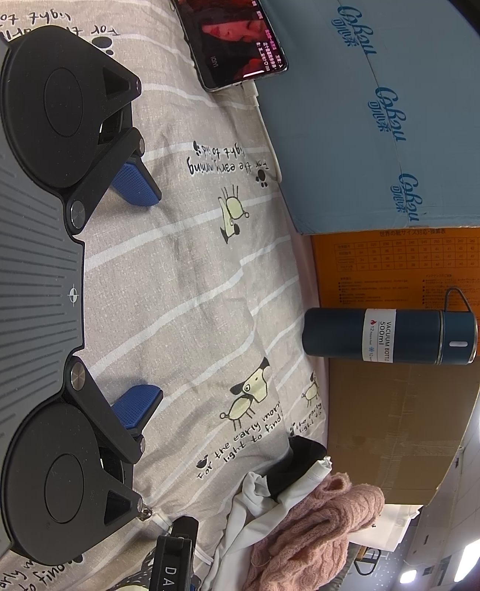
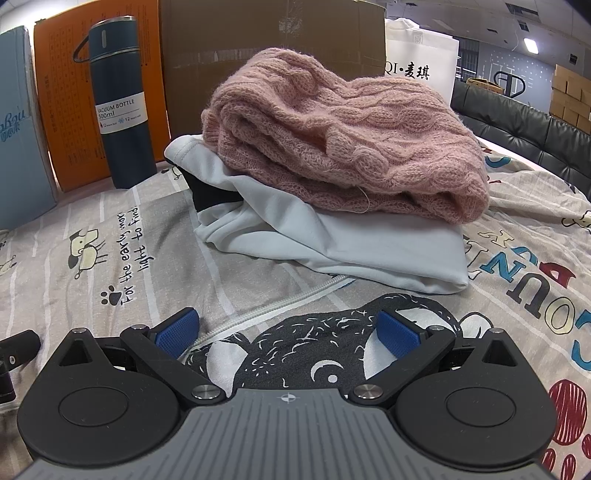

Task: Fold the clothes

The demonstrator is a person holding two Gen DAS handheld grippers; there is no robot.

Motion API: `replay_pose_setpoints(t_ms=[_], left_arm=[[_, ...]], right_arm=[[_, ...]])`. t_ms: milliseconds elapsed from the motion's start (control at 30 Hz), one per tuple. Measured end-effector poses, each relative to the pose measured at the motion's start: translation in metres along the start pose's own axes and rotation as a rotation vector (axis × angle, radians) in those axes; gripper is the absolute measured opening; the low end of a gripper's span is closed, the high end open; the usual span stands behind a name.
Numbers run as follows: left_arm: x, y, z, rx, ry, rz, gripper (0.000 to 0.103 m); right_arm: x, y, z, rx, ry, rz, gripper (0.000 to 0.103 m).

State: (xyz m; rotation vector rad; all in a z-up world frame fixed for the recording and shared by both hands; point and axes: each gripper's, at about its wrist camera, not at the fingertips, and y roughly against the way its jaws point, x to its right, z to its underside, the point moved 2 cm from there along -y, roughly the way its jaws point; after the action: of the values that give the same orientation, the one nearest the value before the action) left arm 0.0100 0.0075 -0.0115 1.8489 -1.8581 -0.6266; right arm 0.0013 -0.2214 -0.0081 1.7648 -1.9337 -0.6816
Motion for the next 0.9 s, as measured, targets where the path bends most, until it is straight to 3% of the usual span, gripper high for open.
replay_pose_setpoints(t_ms=[200,433,633,733,900], left_arm=[[-0.012,0.008,0.002,0.066,0.034,0.03,0.103],[-0.004,0.039,0.0,0.272,0.056,0.006,0.103],[-0.003,0.061,0.004,0.424,0.039,-0.004,0.103],[0.001,0.067,0.007,0.466,0.017,-0.012,0.103],[0.007,0.072,0.01,0.494,-0.009,-0.011,0.103]], right_arm=[[0.0,0.008,0.0,0.054,-0.03,-0.02,0.103],[0.01,0.034,-0.001,0.212,-0.117,-0.081,0.103],[0.009,0.062,0.004,0.4,-0.112,-0.045,0.103],[0.009,0.071,0.009,0.464,-0.122,-0.03,0.103],[0.007,0.075,0.011,0.493,-0.108,-0.038,0.103]])
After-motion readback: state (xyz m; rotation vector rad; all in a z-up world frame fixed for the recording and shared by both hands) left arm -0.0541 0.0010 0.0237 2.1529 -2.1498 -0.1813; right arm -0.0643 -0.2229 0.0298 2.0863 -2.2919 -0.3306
